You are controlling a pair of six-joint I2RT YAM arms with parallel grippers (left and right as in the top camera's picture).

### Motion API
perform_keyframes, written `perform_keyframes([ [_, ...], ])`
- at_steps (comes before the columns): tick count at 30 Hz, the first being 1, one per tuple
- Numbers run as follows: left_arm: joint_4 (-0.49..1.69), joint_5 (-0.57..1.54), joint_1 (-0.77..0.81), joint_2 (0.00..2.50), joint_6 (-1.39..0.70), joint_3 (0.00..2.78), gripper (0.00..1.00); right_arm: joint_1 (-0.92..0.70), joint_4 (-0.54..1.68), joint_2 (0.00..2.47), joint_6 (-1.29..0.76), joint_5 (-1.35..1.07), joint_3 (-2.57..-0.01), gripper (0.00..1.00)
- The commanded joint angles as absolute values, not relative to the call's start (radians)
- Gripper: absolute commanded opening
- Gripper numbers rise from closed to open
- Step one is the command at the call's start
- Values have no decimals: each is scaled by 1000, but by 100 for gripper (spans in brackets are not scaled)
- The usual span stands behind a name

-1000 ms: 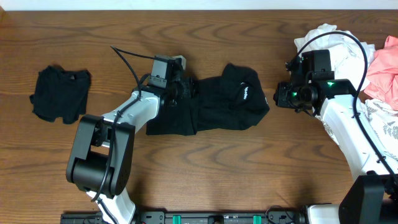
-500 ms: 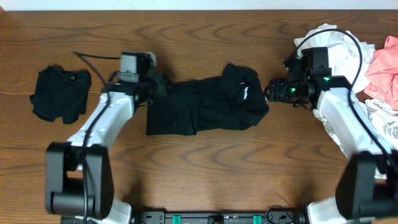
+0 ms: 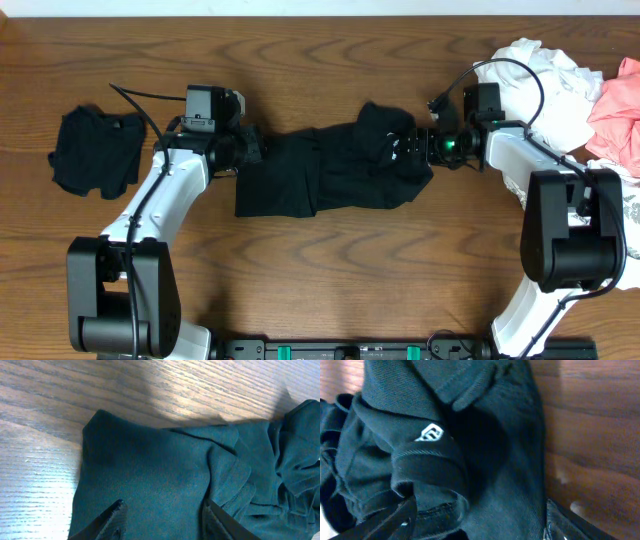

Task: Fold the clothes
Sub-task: 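Move the right gripper to the shirt's right end and grasp it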

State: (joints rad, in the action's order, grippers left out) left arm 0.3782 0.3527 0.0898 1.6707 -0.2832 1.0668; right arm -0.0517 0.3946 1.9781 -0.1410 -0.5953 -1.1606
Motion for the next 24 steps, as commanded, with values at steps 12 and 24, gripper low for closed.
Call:
perform_keyframes([
  [12, 382, 350, 89, 1670, -259, 1079, 49, -140, 397, 2091, -172, -640, -1149, 72],
  [24, 382, 350, 89, 1670, -259, 1078, 49, -171, 371, 2091, -231, -636, -1149, 72],
])
